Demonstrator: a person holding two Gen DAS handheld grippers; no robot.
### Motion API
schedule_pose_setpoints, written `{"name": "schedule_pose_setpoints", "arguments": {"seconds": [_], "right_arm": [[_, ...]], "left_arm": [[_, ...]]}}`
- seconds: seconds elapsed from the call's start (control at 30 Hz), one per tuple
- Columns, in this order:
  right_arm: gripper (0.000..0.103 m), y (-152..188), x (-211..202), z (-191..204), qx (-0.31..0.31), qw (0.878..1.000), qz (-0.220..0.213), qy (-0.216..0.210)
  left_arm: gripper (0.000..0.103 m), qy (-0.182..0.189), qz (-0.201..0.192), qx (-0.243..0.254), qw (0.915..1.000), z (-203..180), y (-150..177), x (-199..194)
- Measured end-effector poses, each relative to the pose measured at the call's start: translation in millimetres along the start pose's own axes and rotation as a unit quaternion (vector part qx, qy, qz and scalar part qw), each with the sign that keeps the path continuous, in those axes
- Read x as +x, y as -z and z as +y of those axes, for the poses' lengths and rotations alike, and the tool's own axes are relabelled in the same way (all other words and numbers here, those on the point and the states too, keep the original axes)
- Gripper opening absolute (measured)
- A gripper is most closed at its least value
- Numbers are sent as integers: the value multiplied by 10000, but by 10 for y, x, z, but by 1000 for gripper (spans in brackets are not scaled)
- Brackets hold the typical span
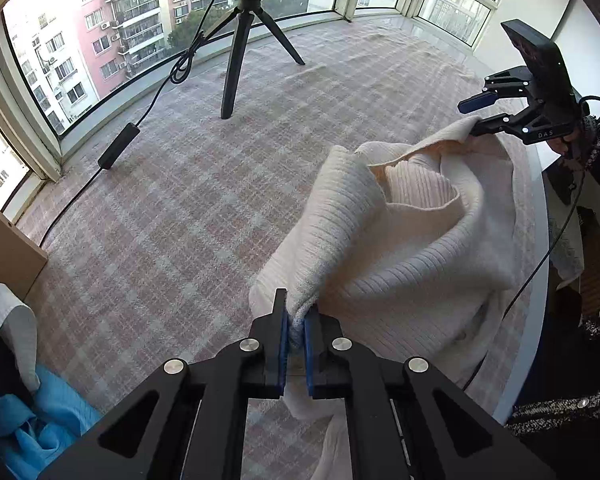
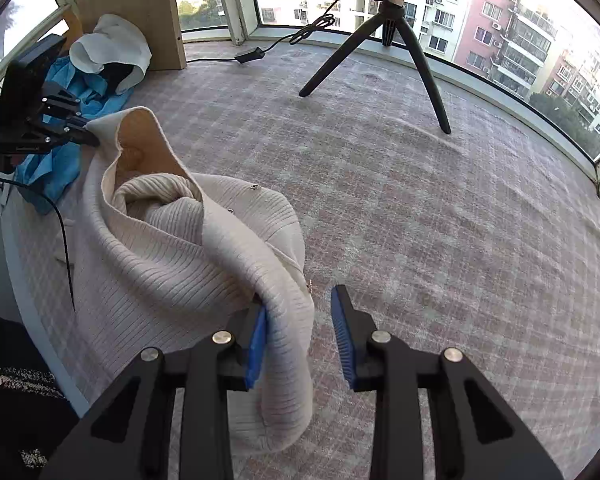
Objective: Fold clothes
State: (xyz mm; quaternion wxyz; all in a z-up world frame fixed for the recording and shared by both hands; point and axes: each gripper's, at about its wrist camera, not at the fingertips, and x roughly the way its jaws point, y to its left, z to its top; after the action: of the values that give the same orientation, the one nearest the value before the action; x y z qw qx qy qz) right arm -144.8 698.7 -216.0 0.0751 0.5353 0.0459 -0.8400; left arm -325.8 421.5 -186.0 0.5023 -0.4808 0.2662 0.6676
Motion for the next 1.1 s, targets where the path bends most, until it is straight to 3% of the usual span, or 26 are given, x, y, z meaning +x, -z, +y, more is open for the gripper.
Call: {"name": "schedule_pose_setpoints", "arguments": {"seconds": [0.13, 0.2, 0.27, 0.37, 0.5, 0.67, 0.73, 0.77, 0.8, 0.83, 1.0, 1.1], "right_arm": [[43, 45, -284, -19, 206, 9985, -410, 291], [43, 62, -410, -93, 532, 9968, -593, 1], [43, 90, -438, 10, 350, 9962, -587, -543], [43, 93, -198, 339, -219, 9943, -199, -1022], [43, 24, 323, 418, -609, 9971, 240, -395], [43, 60, 786, 272, -795, 9909, 823, -710], [42, 97, 896, 300, -855, 9894, 866, -797], [37, 102, 891, 313, -862, 9897, 821, -795], [28, 104, 875, 323, -868, 9901, 774, -788], [6, 102, 820, 318, -833, 9908, 705, -796], [7, 95, 184, 167, -361, 9943, 37, -1003], [7, 120, -399, 64, -2, 9882, -429, -1471]], "left_arm": [[6, 4, 37, 24, 10000, -28, -37, 32], [6, 38, 30, 68, 10000, -66, -58, 26], [6, 17, 73, 151, 9999, -112, -68, 36], [6, -19, 150, 275, 9995, -167, -85, 58], [6, -20, 190, 310, 9993, -200, -97, 60], [6, 37, 198, 251, 9995, -156, -82, 85], [6, 49, 225, 204, 9995, -142, -67, 113], [6, 47, 236, 191, 9995, -142, -59, 120], [6, 45, 247, 179, 9995, -143, -50, 126], [6, 50, 239, 182, 9995, -150, -33, 117], [6, 104, 101, 184, 9997, -200, 60, -145], [6, 200, 124, 236, 9994, -248, 143, -428]]}}
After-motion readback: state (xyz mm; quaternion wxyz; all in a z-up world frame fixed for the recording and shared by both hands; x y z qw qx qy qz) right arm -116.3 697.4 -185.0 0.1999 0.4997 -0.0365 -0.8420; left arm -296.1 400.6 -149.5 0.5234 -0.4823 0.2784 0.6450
